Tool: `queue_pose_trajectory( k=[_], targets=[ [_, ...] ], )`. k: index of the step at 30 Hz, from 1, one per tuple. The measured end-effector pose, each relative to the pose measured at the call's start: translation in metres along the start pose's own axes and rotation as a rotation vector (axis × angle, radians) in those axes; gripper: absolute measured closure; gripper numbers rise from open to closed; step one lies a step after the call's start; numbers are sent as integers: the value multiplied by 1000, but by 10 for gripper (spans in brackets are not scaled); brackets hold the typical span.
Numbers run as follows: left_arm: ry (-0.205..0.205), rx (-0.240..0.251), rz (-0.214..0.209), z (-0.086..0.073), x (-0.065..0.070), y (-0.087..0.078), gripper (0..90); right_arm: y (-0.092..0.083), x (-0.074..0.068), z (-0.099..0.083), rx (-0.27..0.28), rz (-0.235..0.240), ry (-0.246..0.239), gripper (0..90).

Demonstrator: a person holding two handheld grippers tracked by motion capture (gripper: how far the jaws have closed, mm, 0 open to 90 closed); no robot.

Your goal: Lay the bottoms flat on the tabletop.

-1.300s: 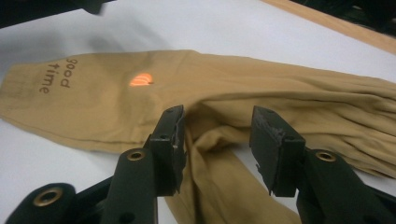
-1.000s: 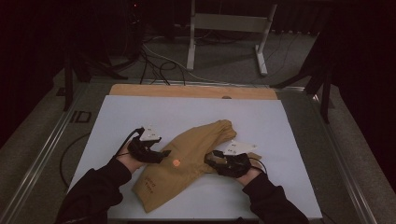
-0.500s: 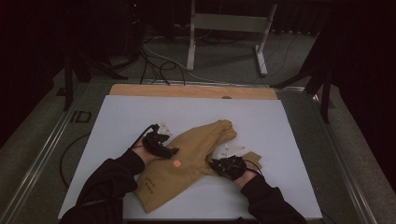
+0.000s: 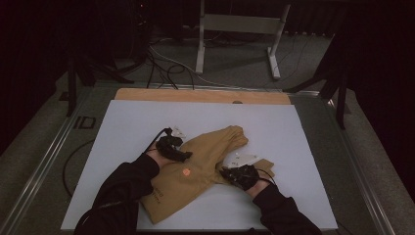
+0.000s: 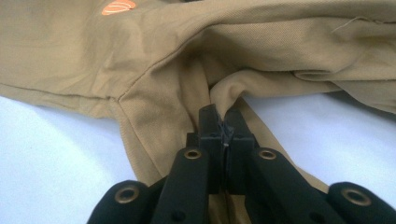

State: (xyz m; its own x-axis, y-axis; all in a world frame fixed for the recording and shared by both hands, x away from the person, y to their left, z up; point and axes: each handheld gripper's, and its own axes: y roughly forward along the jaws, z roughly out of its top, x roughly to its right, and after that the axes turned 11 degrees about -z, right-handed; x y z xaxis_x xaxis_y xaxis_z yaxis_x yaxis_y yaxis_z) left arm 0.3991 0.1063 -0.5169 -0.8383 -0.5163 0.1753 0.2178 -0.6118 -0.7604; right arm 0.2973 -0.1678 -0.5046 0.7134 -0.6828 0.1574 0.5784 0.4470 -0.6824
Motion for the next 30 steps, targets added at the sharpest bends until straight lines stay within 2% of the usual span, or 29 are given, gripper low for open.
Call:
queue_pose_trajectory(
  k=[4, 7, 9, 12, 13, 16, 20, 21, 28, 30],
  targets=[
    [-4, -5, 2, 2, -1, 0, 425, -1, 1, 0, 2, 1, 3, 886],
    [-19, -4, 4, 2, -3, -1, 511, -2, 1, -1, 6, 1, 1, 886],
    [-11, -9, -2, 3, -2, -1, 562, -3, 1, -1, 5, -3, 3, 886],
    [1, -17, -10, 4, 0, -1, 665, -3, 2, -2, 8, -4, -3, 886],
    [15, -18, -12, 5, 2, -1, 736, -3, 2, -1, 10, -5, -2, 886],
    [29, -16, -1, 6, 5, 1, 871, -4, 1, -1, 9, -7, 2, 886],
    [48, -12, 20, 5, 7, -1, 888, -6, 3, 0, 16, -6, 4, 887],
    [39, 12, 29, 4, 7, -6, 892, -7, 4, 0, 23, -11, 4, 887],
    [25, 48, 53, 3, 4, -24, 895, -11, 9, 2, 34, -32, 15, 887],
    [19, 76, 69, 3, 2, -36, 895, -14, 14, 4, 45, -47, 20, 887]
  ],
)
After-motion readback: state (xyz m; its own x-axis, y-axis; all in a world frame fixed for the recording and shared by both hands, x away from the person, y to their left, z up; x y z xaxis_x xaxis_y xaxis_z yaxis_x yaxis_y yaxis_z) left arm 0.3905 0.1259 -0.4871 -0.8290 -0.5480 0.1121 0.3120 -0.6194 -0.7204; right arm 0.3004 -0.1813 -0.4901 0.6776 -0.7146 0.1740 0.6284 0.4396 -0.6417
